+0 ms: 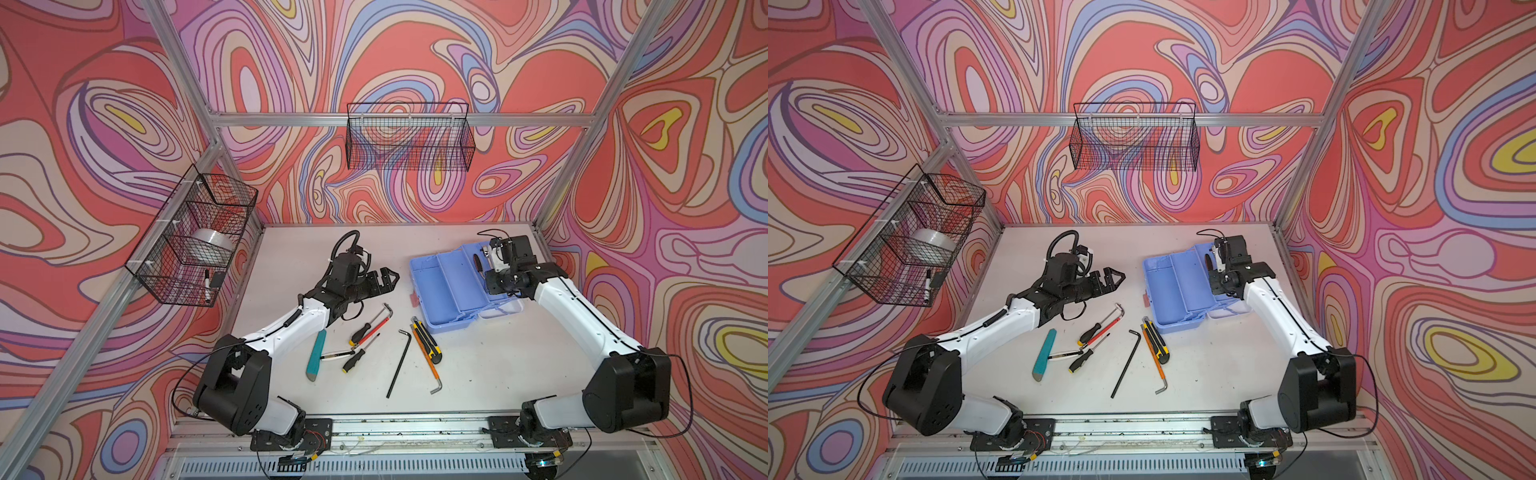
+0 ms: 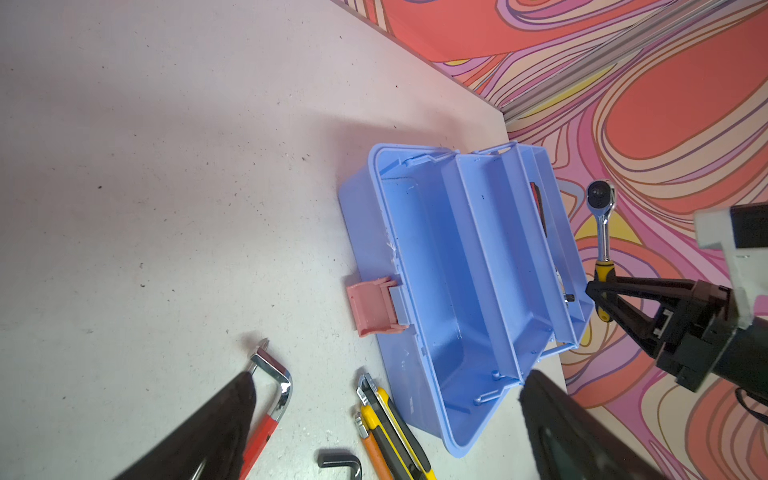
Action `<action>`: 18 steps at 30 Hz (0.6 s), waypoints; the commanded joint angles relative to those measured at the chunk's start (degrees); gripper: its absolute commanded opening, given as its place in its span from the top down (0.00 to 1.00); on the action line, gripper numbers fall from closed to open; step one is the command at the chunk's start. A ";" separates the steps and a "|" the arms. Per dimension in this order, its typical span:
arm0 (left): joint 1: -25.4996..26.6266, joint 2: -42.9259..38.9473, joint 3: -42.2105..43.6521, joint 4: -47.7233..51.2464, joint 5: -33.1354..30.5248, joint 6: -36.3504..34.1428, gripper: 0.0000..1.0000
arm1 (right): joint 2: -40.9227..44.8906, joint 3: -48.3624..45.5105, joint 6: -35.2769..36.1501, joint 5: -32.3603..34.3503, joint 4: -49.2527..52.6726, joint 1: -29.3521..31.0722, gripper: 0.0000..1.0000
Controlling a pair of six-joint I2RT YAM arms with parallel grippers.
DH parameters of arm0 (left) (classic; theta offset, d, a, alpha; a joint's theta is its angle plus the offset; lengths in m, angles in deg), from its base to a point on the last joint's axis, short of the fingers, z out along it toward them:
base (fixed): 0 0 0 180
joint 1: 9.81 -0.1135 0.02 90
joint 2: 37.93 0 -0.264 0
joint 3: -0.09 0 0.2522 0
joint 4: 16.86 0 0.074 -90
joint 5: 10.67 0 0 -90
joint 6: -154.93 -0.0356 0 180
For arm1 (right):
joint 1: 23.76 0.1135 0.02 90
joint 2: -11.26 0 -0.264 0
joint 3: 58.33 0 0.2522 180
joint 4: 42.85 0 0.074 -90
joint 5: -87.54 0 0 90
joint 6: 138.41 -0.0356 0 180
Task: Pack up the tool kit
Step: 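Carry the yellow-handled ratchet over the upper tray with the right gripper while the left withdraws, then lower the yellow-handled ratchet beside the black-red ratchet and open the right gripper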
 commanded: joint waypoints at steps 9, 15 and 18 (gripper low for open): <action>-0.71 -1.63 1.24 -0.26 0.28 -0.40 0.00 | -1.65 -0.77 1.89 0.82 -1.43 -0.89 1.00; -0.73 -1.55 1.22 -0.19 0.54 -0.32 0.01 | -1.97 -1.19 2.16 1.08 -1.37 -1.17 0.98; -0.70 -1.55 1.18 -0.19 0.56 -0.33 0.01 | -1.97 -1.19 2.26 1.13 -1.39 -1.33 0.95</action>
